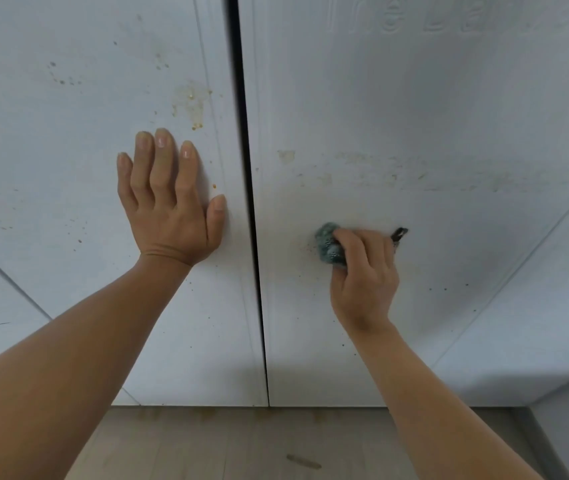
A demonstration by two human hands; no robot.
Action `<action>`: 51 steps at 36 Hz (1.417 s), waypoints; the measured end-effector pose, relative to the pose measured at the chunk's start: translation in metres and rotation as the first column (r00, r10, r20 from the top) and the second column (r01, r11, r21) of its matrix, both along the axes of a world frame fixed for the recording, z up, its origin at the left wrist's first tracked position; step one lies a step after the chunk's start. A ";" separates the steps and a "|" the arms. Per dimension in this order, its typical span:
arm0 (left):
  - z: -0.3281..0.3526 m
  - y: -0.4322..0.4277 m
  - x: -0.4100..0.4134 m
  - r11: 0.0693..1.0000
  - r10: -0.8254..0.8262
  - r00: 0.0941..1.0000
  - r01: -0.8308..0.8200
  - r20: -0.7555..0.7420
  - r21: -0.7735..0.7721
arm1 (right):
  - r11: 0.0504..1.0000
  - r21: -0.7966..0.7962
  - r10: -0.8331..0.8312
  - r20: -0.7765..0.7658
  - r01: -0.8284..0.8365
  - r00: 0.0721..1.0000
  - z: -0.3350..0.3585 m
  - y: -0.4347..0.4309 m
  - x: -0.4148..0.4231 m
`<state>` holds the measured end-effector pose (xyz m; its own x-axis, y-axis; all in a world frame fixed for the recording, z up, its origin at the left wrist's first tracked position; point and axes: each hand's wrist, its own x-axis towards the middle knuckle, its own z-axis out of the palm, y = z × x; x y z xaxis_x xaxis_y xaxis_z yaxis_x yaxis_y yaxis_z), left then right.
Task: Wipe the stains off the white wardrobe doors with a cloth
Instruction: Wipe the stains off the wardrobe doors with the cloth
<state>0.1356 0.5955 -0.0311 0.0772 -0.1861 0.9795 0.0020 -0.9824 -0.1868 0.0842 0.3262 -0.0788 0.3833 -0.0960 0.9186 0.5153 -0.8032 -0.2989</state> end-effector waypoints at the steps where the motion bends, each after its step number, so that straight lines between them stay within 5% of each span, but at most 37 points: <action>1: 0.000 0.000 0.000 1.000 -0.002 1.000 0.002 -0.002 0.004 | 1.000 0.028 0.013 0.000 -0.013 1.000 0.000 -0.002 0.000; 5: 0.000 0.001 0.000 1.000 0.014 1.000 -0.014 -0.005 0.017 | 0.927 0.369 -0.058 -0.052 0.073 0.997 0.009 0.000 0.002; 10: 0.002 0.001 -0.001 1.000 0.010 1.000 -0.010 -0.018 0.018 | 0.996 0.086 0.015 0.005 -0.016 1.000 -0.003 0.017 -0.001; 15: 0.001 -0.001 -0.002 1.000 0.009 0.999 -0.008 -0.039 0.019 | 0.936 0.347 -0.062 0.010 0.055 0.998 0.007 0.020 0.004; 19: 0.002 -0.001 -0.002 1.000 0.013 0.999 -0.012 -0.041 0.012 | 0.999 -0.008 0.032 0.037 -0.032 0.999 -0.003 0.037 -0.004; 24: 0.002 -0.001 -0.003 1.000 0.020 0.999 -0.019 -0.038 0.016 | 0.998 0.058 0.006 0.103 -0.012 0.995 0.013 0.037 0.002; 30: 0.002 0.000 -0.002 0.999 0.029 0.999 -0.028 -0.030 0.021 | 0.970 -0.231 0.099 0.091 -0.075 0.991 0.013 0.041 -0.003; 35: 0.003 -0.001 -0.003 1.000 0.020 0.999 -0.019 -0.038 0.021 | 0.980 -0.198 0.068 0.195 -0.028 0.978 0.031 0.050 0.002; 41: 0.002 -0.001 -0.003 1.000 0.023 0.999 -0.022 -0.038 0.022 | 0.912 -0.408 0.105 0.124 -0.046 0.987 0.010 0.049 0.001; 46: 0.003 -0.002 -0.004 1.000 0.016 0.999 -0.015 -0.029 0.025 | 0.937 -0.348 0.119 0.217 -0.037 0.969 0.031 0.049 0.007; 51: 0.002 0.000 -0.004 0.999 0.030 0.999 -0.029 -0.028 0.020 | 0.806 -0.585 0.205 0.124 -0.096 0.971 0.005 0.043 0.004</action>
<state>0.1318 0.5951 -0.0288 0.1104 -0.2029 0.9730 0.0257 -0.9780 -0.2068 0.0881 0.3691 -0.0735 0.1792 0.5119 0.8401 0.6429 -0.7073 0.2939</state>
